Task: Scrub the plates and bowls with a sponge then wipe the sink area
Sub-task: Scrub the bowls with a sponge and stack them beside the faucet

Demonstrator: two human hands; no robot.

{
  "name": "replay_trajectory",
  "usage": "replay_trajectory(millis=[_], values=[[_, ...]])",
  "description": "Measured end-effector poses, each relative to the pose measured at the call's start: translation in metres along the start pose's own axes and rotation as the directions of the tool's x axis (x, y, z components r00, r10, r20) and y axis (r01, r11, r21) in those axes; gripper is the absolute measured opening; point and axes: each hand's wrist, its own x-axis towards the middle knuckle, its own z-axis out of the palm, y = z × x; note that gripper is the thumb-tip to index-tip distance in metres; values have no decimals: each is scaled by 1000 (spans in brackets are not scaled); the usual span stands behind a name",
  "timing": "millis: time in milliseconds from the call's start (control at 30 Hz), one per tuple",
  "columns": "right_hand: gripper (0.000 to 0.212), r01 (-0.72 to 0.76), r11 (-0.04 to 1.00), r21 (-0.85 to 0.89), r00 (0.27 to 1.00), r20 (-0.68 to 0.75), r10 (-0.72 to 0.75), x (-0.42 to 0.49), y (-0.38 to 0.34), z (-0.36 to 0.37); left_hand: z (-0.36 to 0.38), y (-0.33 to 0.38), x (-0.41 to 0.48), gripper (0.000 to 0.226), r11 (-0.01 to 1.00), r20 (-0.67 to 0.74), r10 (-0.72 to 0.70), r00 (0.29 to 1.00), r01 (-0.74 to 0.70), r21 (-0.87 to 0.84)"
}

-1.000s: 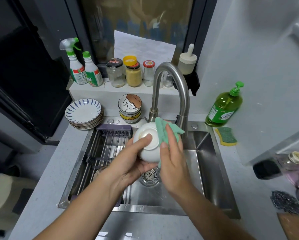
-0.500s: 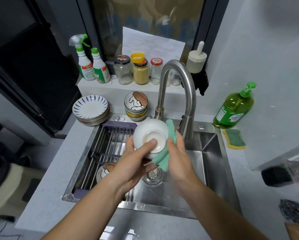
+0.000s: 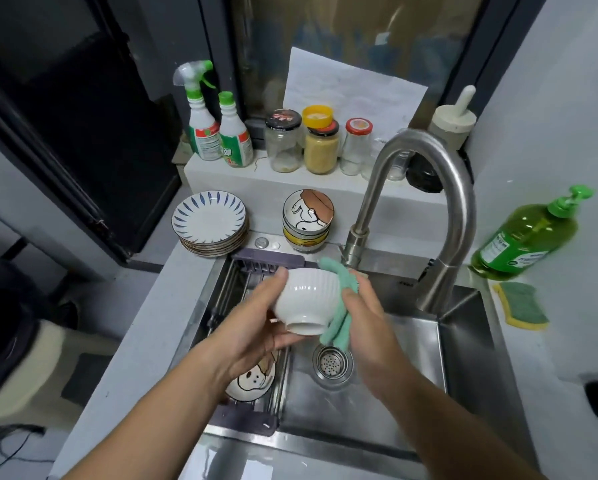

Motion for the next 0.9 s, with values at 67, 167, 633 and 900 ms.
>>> replay_trajectory(millis=[67,167,633,900], values=[[36,-44,999,20,998,-44,45,13,-4,12,-13,12,14,68,994,2,60,998,-59,92],[31,-92,996,3,988,-124,91,43,-15,26,-33,35,42,76,974,20,120,993,-122,191],[17,26,990,-135,908,-412,-80,195,-58,34,-52,134,193,101,553,381,387,840,-542,633],[21,47,951,-305,876,-446,-186,222,-49,36,-56,124,235,106,434,425,434,794,-598,674]])
